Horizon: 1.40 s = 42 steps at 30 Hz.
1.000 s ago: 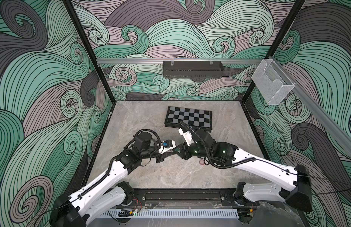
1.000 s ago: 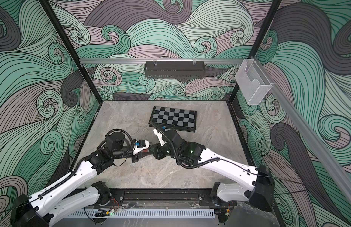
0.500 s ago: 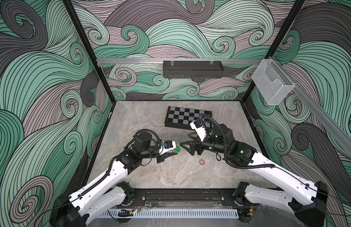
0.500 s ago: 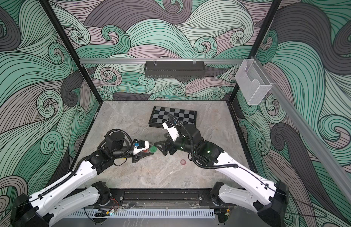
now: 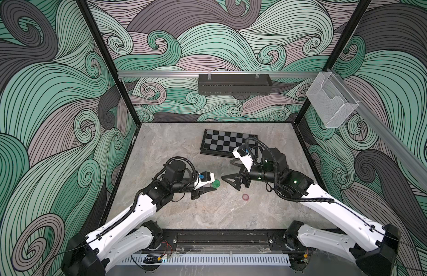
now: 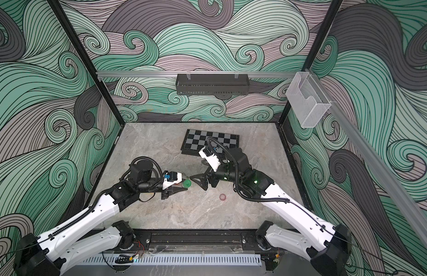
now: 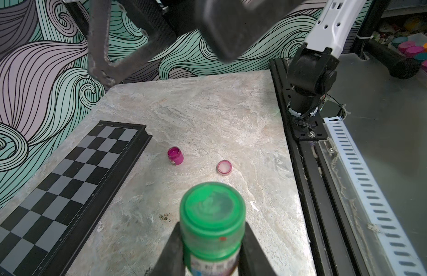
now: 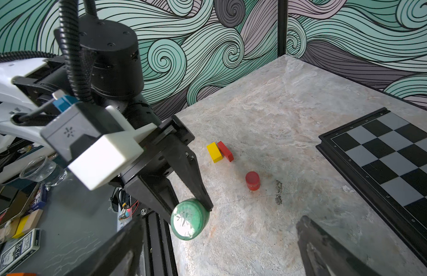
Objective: Close the paint jar lid
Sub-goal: Screw the lid onto the paint jar.
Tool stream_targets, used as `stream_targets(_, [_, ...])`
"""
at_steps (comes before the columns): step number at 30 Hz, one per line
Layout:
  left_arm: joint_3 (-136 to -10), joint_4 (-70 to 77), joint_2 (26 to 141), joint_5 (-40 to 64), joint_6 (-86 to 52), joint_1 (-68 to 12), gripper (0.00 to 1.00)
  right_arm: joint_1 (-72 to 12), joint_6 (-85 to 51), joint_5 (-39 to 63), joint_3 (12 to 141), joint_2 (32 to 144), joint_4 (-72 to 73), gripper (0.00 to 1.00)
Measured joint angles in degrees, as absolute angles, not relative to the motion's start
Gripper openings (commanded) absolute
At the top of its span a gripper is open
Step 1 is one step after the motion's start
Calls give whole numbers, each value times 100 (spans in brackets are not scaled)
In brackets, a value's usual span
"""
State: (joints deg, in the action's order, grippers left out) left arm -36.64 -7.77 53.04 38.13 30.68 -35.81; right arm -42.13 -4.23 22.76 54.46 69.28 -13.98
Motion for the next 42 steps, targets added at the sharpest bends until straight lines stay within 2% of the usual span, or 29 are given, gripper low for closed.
stream_targets(6, [-3667, -781, 5343, 3826, 3068, -3581, 7, -4215, -64, 2742, 5443, 7057, -1374, 94])
stream_targets(16, [-3669, -797, 5389, 3824, 3087, -3581, 7, -4497, 528, 2923, 5446, 7441, -1435, 78])
stream_targets(19, [-3669, -797, 5389, 3824, 3089, -3581, 7, -4650, 740, 2871, 5446, 7535, -1500, 71])
stream_targets(42, [-3669, -797, 5391, 3822, 3089, -3581, 7, -5188, 1417, 1737, 5446, 7675, -1568, 42])
